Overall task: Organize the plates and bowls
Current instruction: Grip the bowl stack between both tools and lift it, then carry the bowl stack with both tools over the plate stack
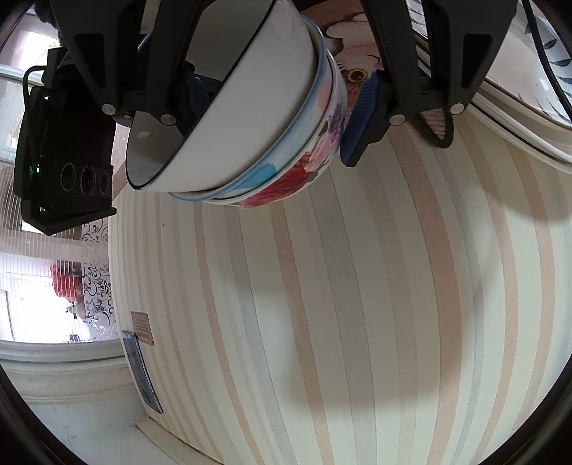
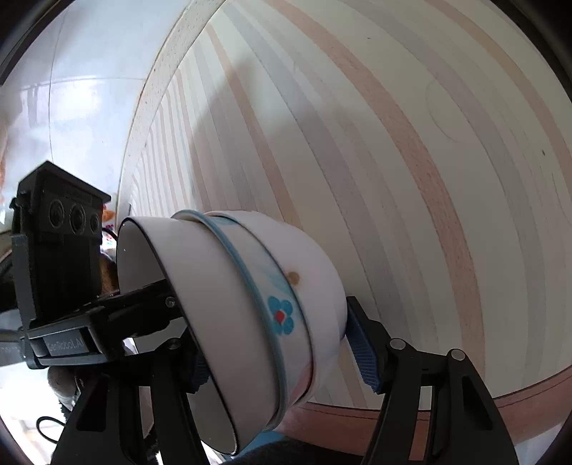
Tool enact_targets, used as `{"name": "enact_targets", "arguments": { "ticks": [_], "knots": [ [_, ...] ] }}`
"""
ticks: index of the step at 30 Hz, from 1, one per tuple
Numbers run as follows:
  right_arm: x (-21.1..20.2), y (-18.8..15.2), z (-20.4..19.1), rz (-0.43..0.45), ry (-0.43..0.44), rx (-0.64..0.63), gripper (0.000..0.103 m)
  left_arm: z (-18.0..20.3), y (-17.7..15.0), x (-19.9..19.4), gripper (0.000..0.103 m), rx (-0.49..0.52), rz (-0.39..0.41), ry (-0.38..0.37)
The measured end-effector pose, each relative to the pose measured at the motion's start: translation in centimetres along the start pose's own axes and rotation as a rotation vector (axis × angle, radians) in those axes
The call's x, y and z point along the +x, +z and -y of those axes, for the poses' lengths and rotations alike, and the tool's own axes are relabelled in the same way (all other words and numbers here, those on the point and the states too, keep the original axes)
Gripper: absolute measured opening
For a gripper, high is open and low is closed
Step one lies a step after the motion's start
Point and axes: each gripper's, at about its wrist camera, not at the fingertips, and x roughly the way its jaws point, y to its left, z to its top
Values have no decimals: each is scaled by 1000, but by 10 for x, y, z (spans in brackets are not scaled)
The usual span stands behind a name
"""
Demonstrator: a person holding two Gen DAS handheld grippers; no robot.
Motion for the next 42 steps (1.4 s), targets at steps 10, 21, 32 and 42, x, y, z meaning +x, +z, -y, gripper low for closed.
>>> {"name": "enact_targets", "arguments": {
  "ticks": [10, 21, 32, 42],
  "knots": [
    [-10, -7, 7, 27, 10, -17, 65, 10, -1, 0, 64, -11, 17, 12],
    [-3, 1, -12, 23, 31, -33, 65, 10, -6, -27, 64, -21, 46, 22],
    [17, 0, -66, -56, 17, -135, 64, -19, -31, -69, 64, -116, 125, 11],
    [58, -22, -126, -71, -3, -219, 64, -61, -52, -106, 64, -133, 185, 2]
  ]
}}
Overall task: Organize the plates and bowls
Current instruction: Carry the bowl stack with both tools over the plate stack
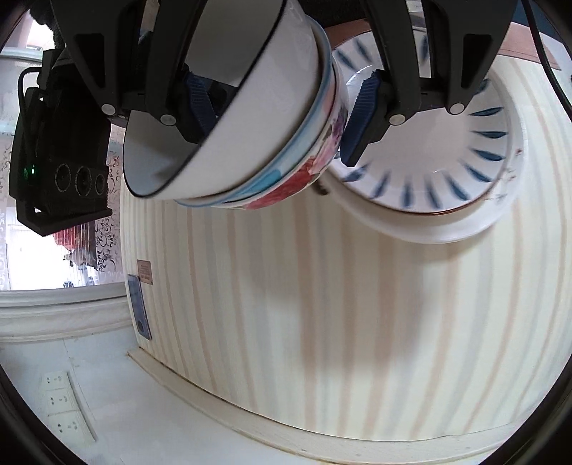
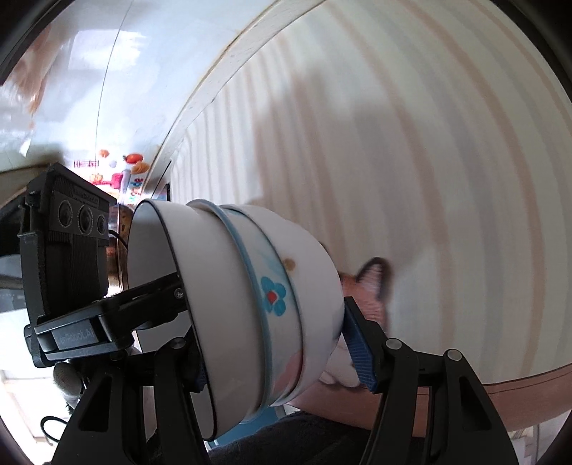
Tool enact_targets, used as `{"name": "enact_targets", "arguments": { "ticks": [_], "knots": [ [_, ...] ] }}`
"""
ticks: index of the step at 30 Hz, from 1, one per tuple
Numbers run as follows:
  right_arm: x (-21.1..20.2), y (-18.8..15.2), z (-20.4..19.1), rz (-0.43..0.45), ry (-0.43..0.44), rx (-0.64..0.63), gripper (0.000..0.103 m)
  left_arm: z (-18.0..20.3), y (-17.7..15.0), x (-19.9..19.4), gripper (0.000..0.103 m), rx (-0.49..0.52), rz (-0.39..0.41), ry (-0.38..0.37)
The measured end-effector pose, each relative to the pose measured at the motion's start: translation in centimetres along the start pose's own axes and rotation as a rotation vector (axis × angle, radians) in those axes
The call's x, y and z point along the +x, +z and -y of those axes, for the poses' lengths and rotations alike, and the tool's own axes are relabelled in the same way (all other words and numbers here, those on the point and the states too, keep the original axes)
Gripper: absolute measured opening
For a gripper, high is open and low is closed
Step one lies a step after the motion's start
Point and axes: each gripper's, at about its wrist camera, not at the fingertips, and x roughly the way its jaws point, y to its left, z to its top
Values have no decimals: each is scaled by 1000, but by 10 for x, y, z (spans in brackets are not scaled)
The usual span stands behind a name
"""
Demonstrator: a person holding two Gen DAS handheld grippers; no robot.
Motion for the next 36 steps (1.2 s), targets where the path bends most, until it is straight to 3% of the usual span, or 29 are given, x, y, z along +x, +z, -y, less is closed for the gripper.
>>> {"name": "enact_targets", "arguments": {
  "ticks": [13, 24, 36],
  "knots": [
    [66, 1, -54, -62, 5, -25, 63, -69, -13, -17, 64, -84, 14, 16],
    [104, 0, -75, -97, -8, -42, 63, -93, -15, -15, 64, -115, 17, 12],
    [115, 1, -77, -95, -36, -50, 63, -106, -18, -12, 65, -114, 1, 1]
  ]
}}
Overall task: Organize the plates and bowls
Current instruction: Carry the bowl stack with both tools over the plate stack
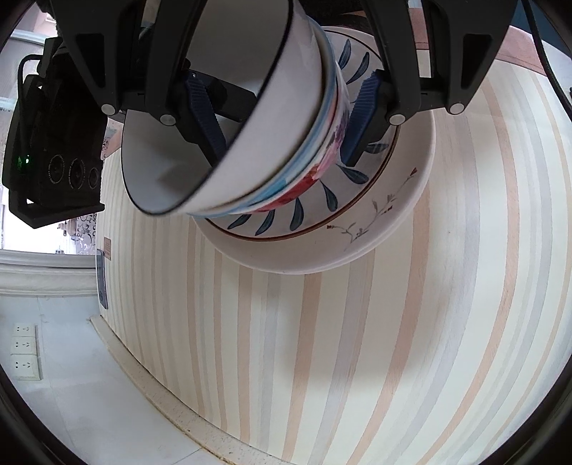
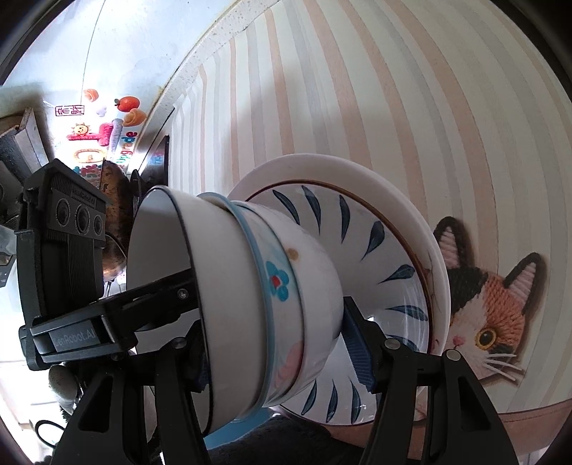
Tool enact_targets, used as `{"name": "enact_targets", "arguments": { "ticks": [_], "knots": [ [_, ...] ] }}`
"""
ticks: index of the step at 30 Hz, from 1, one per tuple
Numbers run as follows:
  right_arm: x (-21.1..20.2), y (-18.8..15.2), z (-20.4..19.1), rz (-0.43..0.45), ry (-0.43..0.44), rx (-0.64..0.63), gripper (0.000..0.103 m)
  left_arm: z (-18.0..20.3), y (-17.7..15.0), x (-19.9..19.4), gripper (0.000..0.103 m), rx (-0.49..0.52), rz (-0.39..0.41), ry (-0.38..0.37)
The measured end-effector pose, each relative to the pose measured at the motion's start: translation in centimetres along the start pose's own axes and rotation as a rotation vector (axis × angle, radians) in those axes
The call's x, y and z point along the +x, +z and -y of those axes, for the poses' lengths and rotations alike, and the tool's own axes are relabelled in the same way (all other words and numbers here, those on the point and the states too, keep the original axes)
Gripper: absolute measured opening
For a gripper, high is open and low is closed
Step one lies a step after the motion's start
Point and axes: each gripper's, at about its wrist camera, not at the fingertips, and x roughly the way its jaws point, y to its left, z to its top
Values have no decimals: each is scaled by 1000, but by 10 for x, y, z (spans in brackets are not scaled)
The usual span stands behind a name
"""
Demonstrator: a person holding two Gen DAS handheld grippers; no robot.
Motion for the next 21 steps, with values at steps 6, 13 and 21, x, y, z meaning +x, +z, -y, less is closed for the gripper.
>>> {"name": "enact_targets", "arguments": {
  "ticks": [6, 13, 21],
  "knots": [
    [-1, 0, 1, 11, -8, -8, 63, -1, 0, -1, 65, 19, 1, 8],
    [-2, -1, -3, 13, -30, -32, 63, 9, -5, -10, 64, 67, 44, 111],
    [-18, -7, -16, 56, -127, -104, 65, 20, -17, -27, 65, 109, 133, 218]
  ]
}}
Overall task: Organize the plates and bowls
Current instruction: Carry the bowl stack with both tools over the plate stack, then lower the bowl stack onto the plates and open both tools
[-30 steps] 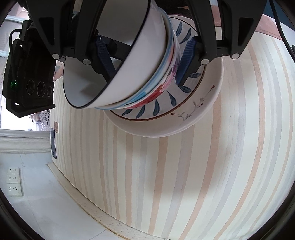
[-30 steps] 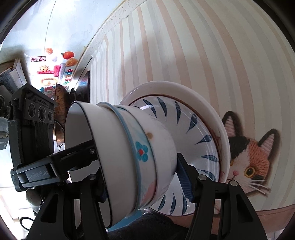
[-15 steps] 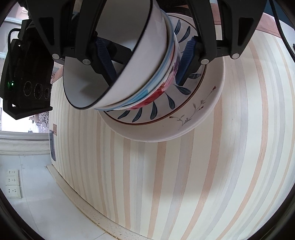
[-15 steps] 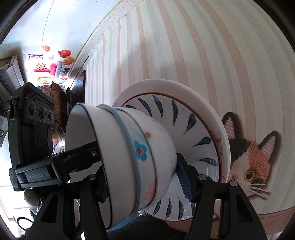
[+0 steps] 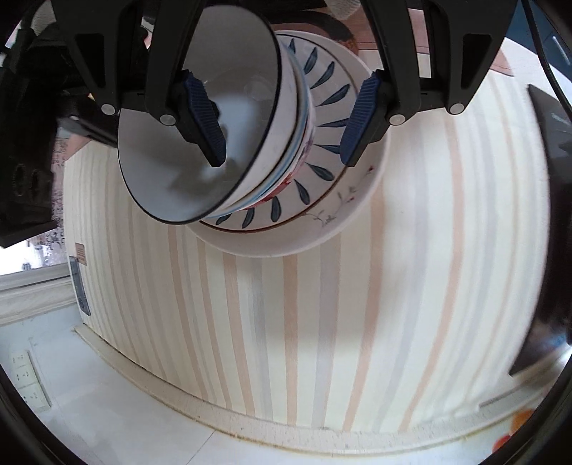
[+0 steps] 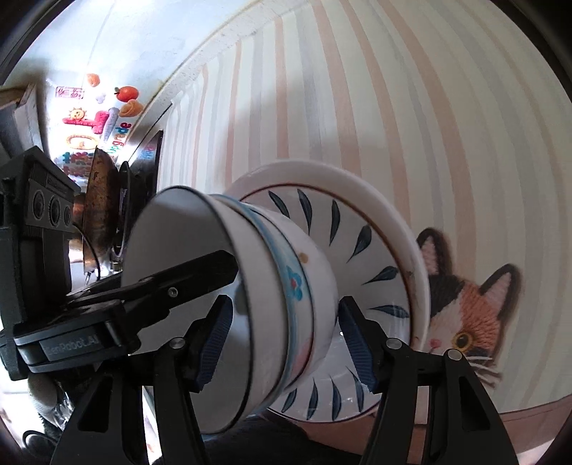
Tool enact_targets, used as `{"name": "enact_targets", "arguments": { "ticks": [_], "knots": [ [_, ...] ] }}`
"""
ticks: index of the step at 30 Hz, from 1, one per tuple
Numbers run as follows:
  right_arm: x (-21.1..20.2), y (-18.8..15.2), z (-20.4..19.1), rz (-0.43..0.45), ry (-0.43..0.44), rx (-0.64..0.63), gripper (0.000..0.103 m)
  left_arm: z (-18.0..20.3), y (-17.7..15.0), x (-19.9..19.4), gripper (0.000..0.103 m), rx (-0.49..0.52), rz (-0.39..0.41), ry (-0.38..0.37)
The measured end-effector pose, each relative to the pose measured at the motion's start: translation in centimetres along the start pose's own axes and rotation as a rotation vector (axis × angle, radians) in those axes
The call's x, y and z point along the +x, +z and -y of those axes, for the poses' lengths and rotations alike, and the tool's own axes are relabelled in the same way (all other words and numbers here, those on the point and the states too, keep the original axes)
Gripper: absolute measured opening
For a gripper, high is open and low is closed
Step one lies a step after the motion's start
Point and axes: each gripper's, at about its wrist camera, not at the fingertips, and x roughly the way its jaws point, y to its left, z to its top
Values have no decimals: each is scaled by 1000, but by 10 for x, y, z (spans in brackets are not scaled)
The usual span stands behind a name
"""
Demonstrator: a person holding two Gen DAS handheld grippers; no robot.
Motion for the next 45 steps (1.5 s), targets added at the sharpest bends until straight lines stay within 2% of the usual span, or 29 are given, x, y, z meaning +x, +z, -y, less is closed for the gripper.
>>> {"name": "enact_targets", "arguments": {
  "ticks": [4, 6, 9, 10, 18, 23, 28, 29, 38, 45],
  "knots": [
    [-15, -4, -11, 30, -64, -60, 75, 4, -5, -18, 79, 20, 78, 69],
    [-23, -8, -17, 46, -89, -80, 77, 6, -8, -30, 80, 25, 128, 100],
    [-36, -15, -23, 76, -131, -104, 84, 4, -12, -46, 95, 24, 186, 125],
    [-41, -18, -25, 89, -139, -106, 84, 3, -14, -51, 97, 23, 202, 131],
    [-88, -44, -31, 234, -207, -80, 94, 2, -31, -80, 97, 29, 304, 175],
    [-123, -64, -46, 357, -254, -86, 98, 6, -47, -108, 97, 55, 410, 204],
    [-148, -85, -63, 453, -309, -100, 100, 11, -63, -125, 99, 77, 454, 210],
    [-153, -90, -66, 466, -319, -106, 100, 11, -68, -129, 102, 76, 461, 210],
    [-184, -128, -87, 533, -365, -140, 101, 24, -109, -159, 102, 58, 532, 228],
    [-211, -174, -94, 586, -349, -173, 101, 35, -155, -188, 102, 30, 601, 247]
  ]
}}
